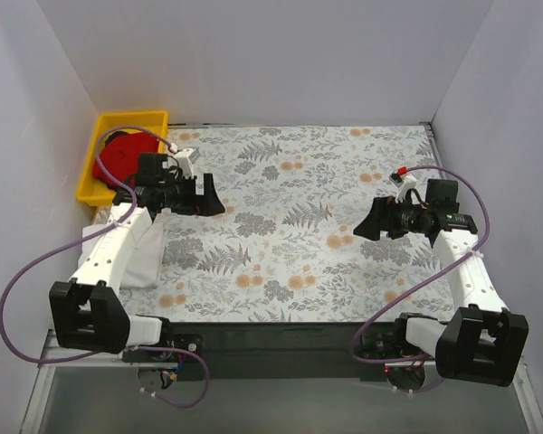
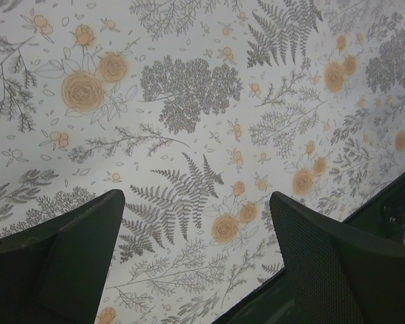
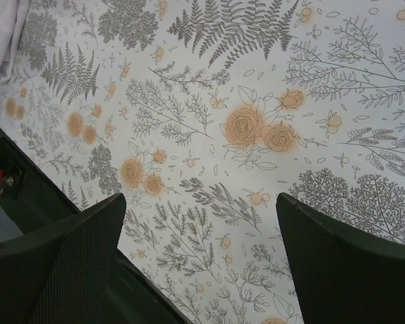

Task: Fold and stack the t-shirts
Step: Grab the tshirt from the pile

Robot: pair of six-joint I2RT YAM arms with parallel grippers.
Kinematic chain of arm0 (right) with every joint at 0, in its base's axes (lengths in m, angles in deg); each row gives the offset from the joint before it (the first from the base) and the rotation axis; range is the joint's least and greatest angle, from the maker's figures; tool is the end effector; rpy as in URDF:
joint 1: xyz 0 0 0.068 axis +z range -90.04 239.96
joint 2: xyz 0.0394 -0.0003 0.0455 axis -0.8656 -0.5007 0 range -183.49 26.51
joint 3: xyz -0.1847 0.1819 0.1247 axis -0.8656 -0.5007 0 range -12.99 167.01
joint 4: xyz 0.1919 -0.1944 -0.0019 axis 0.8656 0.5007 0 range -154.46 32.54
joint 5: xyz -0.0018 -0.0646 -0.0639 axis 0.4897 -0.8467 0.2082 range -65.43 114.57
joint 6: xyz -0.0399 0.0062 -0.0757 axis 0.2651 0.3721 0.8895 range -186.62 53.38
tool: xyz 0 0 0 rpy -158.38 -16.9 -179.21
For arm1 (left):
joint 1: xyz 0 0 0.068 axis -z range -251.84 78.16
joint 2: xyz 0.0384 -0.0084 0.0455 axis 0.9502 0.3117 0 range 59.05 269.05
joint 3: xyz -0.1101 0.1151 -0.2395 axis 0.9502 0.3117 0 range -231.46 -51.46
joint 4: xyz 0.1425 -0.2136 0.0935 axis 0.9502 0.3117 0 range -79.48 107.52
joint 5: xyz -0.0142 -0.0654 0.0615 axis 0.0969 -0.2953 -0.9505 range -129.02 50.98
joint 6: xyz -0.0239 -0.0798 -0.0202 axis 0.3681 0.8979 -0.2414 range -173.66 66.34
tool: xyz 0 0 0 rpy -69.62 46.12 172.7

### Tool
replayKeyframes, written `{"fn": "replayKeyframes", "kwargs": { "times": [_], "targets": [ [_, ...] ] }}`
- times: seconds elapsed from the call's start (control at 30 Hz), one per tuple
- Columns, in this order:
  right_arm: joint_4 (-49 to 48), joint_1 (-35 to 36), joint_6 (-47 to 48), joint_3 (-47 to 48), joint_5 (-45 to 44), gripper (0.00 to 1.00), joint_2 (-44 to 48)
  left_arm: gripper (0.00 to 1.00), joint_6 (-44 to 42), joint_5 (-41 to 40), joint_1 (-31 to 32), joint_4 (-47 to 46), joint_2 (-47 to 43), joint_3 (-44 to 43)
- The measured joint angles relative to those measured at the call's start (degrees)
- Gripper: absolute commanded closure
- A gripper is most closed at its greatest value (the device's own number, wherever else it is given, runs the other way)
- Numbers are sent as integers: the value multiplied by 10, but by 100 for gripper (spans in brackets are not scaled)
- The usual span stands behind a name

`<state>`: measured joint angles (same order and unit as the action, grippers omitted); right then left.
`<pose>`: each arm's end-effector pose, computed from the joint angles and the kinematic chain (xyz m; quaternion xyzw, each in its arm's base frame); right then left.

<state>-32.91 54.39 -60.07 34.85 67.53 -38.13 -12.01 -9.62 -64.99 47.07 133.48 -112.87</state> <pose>0.2539 0.0271 0.2523 -0.1376 0.8686 0.3054 0.3651 0.2936 -0.0726 0.2766 -0.1878 0.8924 -0.3544 0.2069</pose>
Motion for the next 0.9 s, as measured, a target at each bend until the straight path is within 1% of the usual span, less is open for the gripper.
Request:
{"fn": "replayKeyframes", "kwargs": {
  "times": [0.07,0.1,0.17,0.23,0.27,0.37,0.5,0.63,0.73,0.9],
  "targets": [
    [0,0,-4,0,-13,2,0,11,2,2,-6,19,27,-37],
    [0,0,-10,1,-26,2,-1,11,5,14,-15,36,51,-71],
    [4,0,-36,12,-64,2,-11,11,9,39,-46,68,116,-165],
    [14,-1,-47,32,-91,2,-34,11,12,44,-85,99,187,-273],
    [18,-2,-49,44,-103,2,-48,11,17,28,-106,123,235,-353],
    [38,-5,-41,81,-130,2,-87,11,16,-33,-145,139,330,-505],
    [51,-7,-20,113,-153,2,-119,11,5,-74,-193,161,424,-642],
    [62,-8,-8,132,-159,2,-134,11,-12,-108,-231,154,501,-723],
    [63,-8,0,139,-157,2,-147,11,-33,-156,-250,137,537,-726],
    [71,-8,12,139,-151,2,-170,11,-67,-221,-251,91,595,-717]
  ]
}}
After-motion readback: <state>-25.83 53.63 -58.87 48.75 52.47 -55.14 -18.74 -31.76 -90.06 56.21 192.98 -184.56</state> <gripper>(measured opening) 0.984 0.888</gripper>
